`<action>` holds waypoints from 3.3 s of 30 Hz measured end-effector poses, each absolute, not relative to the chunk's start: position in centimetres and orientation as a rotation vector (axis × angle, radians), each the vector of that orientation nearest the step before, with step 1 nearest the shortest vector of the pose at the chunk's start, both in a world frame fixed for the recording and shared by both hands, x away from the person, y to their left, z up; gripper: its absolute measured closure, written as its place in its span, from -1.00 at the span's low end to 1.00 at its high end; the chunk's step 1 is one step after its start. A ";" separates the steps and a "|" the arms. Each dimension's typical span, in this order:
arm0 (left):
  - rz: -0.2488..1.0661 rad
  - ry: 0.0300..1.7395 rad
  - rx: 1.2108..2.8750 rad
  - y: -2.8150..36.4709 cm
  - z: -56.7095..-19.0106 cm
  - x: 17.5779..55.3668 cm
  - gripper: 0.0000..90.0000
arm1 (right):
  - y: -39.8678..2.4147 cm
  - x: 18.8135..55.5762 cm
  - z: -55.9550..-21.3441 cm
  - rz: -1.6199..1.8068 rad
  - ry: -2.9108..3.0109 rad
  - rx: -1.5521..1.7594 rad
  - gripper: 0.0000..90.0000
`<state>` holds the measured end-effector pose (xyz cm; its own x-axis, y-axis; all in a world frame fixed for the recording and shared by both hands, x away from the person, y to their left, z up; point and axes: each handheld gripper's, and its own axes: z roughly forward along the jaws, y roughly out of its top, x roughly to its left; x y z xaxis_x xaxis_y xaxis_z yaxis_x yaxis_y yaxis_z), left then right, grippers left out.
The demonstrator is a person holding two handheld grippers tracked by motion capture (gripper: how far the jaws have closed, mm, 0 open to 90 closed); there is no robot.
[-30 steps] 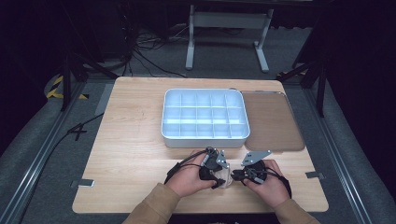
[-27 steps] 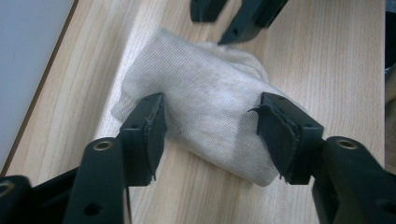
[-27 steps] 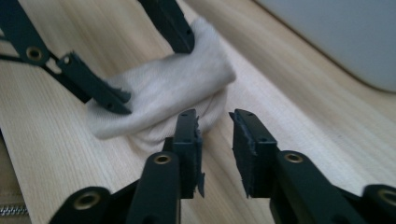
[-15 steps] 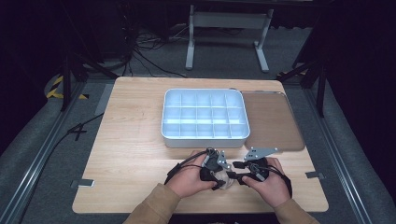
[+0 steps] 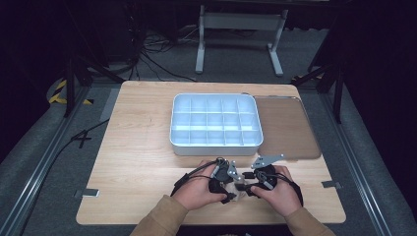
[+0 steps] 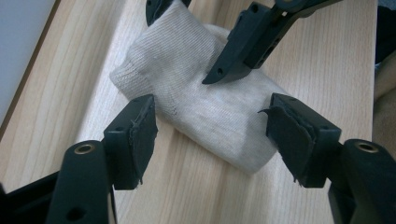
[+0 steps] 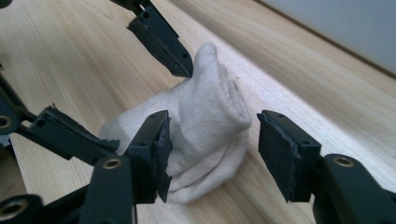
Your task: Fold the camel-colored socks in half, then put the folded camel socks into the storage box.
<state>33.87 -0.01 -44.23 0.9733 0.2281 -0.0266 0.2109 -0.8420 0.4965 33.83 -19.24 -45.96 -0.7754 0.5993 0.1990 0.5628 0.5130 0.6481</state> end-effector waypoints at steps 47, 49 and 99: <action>0.086 0.423 2.550 3.1 -42.8 34.2 -0.28 | -18.6 34.1 -45.4 1.226 2.806 0.949 0.66; 0.083 0.435 2.543 3.3 -42.7 34.2 -0.27 | -18.6 34.0 -45.1 1.235 2.806 0.938 0.66; 0.079 0.543 2.482 6.8 -40.8 34.9 -0.26 | -22.2 35.0 -37.8 1.334 2.535 0.848 0.65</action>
<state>34.86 6.81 -40.79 0.9149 0.3984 -0.0650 0.3633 -0.7422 0.5632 34.99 -22.20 -37.82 -0.8279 0.5474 0.1220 0.4105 0.4432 0.7969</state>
